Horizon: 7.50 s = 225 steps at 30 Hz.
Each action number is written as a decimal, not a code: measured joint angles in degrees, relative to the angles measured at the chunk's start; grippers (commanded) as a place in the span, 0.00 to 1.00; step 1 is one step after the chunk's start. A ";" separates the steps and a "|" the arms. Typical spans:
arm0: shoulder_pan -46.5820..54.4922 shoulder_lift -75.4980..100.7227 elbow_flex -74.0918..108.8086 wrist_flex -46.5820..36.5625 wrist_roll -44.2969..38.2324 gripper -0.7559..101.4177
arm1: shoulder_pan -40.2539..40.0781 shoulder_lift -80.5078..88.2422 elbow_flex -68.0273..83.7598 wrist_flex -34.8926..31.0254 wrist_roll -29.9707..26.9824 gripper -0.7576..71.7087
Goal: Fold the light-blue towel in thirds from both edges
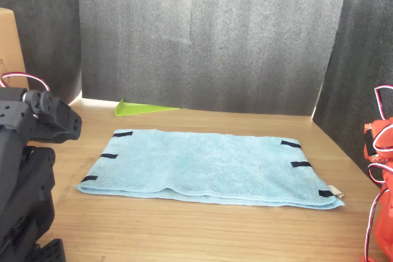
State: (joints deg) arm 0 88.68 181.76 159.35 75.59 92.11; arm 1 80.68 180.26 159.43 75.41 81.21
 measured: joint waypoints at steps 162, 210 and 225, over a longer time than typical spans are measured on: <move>-8.88 -106.79 -60.03 2.29 -1.93 0.17 | 15.82 -111.71 -66.27 3.60 3.08 0.26; -9.23 -109.78 -62.67 4.57 -2.90 0.01 | 19.51 -112.59 -76.20 14.59 0.97 0.01; -9.23 -109.42 -62.31 4.31 -2.90 0.01 | 28.92 -116.46 -102.48 32.70 0.00 0.01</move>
State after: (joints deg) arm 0 79.45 72.33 97.03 79.89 89.21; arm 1 109.60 63.81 56.95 108.11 81.21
